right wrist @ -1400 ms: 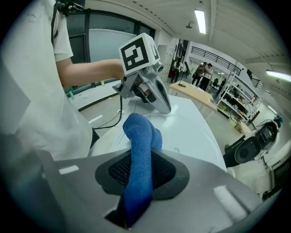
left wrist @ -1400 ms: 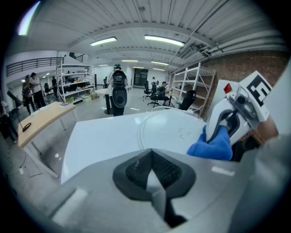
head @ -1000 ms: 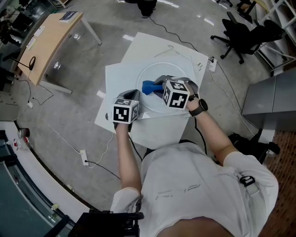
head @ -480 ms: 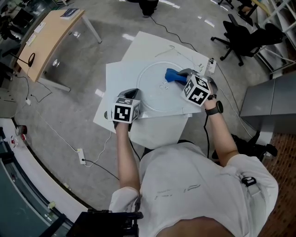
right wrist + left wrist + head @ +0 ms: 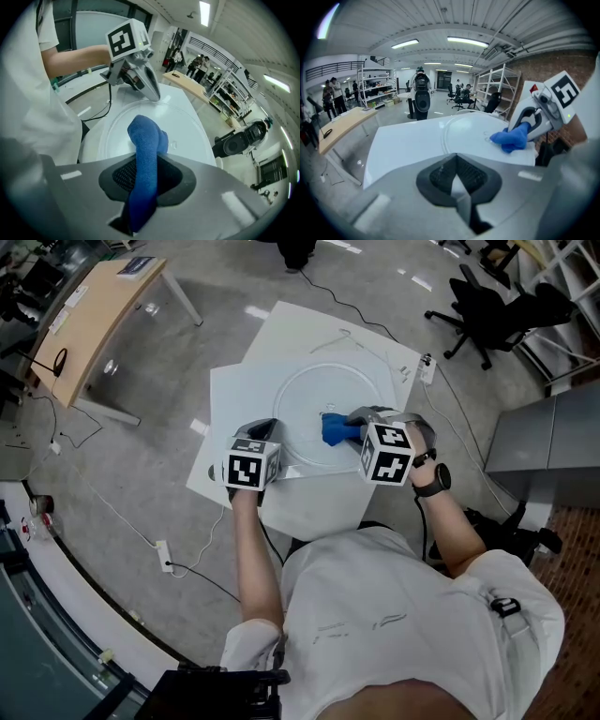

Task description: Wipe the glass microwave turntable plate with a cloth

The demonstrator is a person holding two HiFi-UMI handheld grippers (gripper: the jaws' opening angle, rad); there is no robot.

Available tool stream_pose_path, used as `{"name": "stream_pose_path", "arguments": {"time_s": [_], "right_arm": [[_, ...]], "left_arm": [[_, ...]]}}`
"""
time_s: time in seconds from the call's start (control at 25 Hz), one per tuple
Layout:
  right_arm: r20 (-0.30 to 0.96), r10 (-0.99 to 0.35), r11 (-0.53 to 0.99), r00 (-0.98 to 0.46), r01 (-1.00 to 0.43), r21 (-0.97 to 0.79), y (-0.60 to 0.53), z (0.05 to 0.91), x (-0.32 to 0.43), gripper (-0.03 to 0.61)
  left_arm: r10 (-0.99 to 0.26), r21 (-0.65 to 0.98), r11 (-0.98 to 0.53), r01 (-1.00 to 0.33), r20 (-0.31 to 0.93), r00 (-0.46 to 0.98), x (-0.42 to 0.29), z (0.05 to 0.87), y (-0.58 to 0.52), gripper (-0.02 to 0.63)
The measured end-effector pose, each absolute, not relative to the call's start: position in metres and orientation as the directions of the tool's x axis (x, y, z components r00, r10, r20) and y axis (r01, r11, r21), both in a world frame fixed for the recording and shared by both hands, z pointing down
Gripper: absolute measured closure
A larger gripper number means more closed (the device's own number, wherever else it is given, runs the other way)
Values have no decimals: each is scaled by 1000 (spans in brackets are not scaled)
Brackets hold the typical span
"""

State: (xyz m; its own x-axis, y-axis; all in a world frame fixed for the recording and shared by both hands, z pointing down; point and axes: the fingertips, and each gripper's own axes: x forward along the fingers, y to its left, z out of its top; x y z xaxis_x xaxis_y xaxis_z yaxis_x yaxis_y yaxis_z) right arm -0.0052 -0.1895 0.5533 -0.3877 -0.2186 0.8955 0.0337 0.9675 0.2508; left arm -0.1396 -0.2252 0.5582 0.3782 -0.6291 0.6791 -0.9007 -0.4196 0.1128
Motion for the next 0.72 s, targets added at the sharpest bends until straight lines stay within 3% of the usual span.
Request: {"name": "stream_pose_path", "arguments": {"time_s": [0.32,0.52,0.72], "right_arm": [[831,-136,971,-540,94,220,-183,554,-80,503],[774,-247,966,-583,-85,244,-229,553,-72,499],[767,-397,917,-504,-254,308,-272,552,-21,500]], "left_arm": [[-623,127,-416,-900,681,384,-136,555,-226,614],[-626,115,-421,-900,681,380,-141,560,-228,614],[-615,130,-430,-893,682,396,-138,556,-225,614]]}}
